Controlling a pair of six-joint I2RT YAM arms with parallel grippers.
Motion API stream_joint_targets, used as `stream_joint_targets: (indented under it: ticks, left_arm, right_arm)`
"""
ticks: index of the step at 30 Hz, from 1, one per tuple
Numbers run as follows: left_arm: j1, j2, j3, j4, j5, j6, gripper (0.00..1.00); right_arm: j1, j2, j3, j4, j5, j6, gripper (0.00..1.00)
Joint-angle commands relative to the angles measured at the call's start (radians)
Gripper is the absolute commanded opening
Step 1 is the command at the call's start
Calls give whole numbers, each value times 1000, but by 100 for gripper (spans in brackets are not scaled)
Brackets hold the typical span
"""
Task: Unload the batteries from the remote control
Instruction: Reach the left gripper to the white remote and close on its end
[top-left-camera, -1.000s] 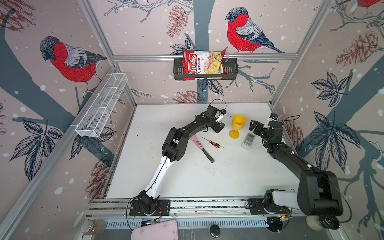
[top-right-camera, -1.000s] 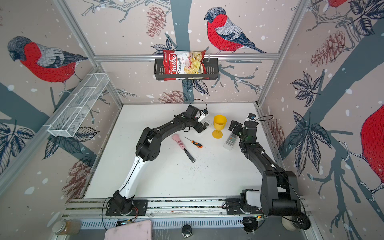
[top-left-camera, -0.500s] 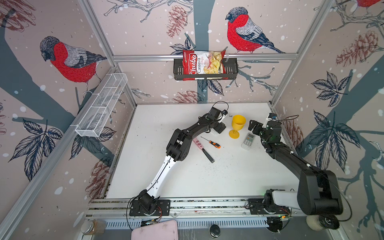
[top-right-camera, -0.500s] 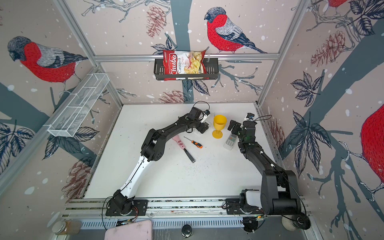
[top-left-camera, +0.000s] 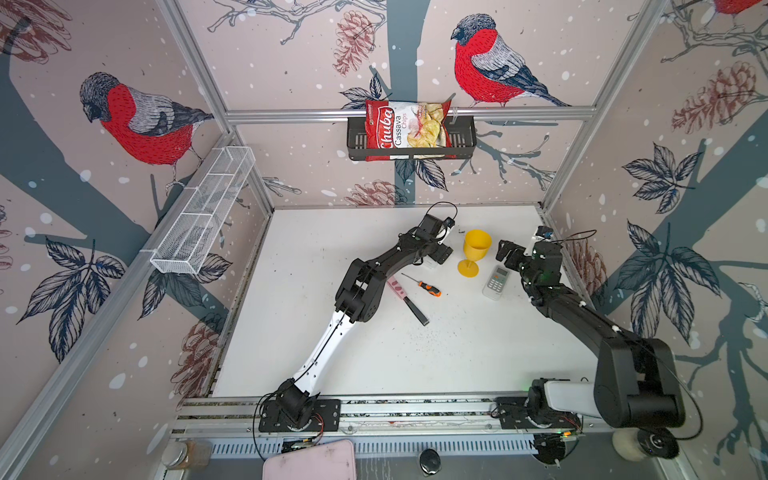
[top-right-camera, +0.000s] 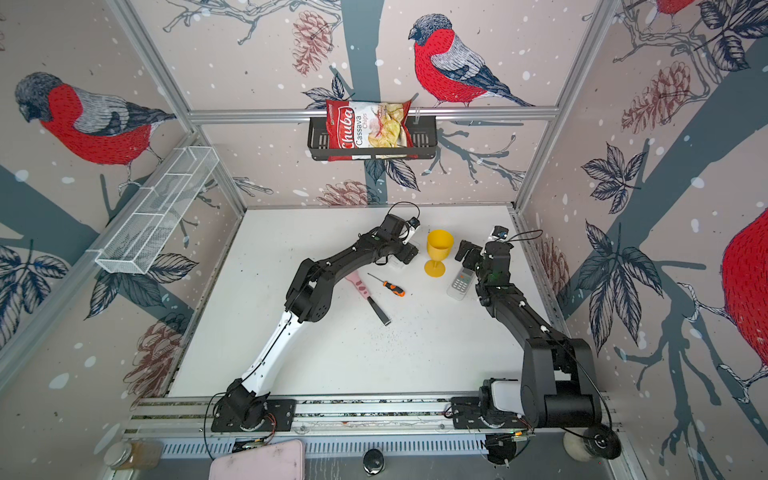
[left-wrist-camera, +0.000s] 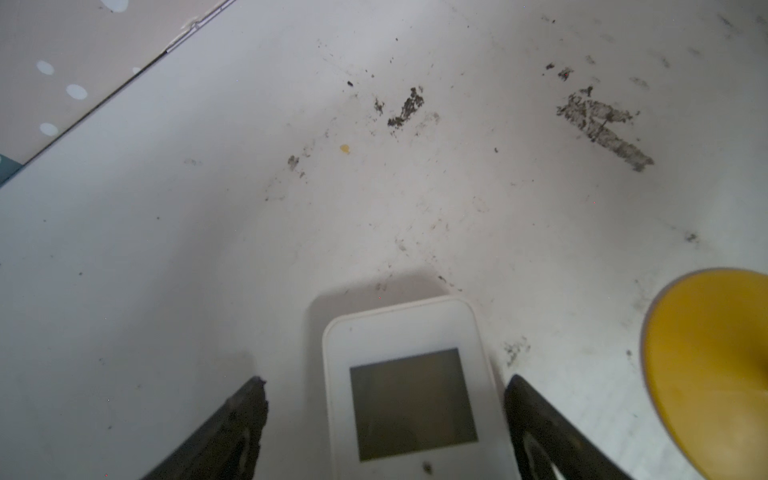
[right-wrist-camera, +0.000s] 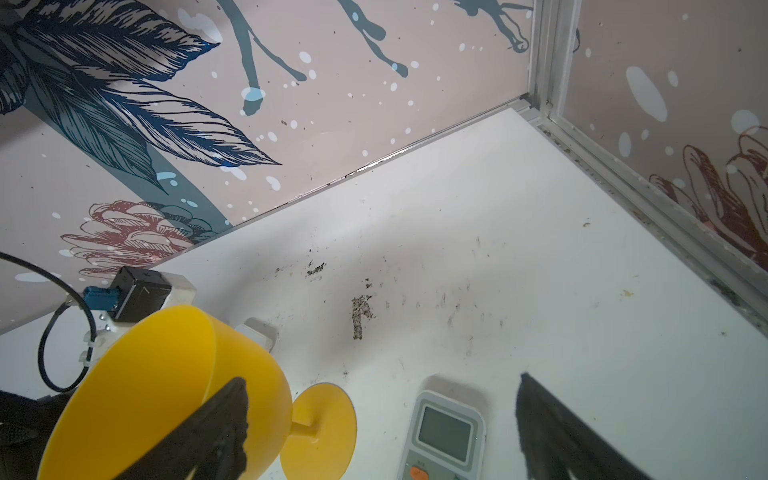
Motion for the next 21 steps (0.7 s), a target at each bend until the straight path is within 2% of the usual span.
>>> stream_joint_targets:
  ticks: [1, 4, 12, 21]
  left_arm:
    - [0, 7, 11, 23, -17, -23, 83]
    - [-1, 8, 13, 23, -19, -38, 79]
    - [0, -14, 2, 16, -40, -52, 59]
    - [-1, -143, -99, 66, -18, -49, 49]
  right_arm:
    - [9, -2, 1, 23, 21, -5, 100]
    - [14, -2, 3, 20, 31, -9, 100]
    - [21, -8, 6, 12, 40, -11, 100]
    - [22, -30, 10, -3, 23, -4, 99]
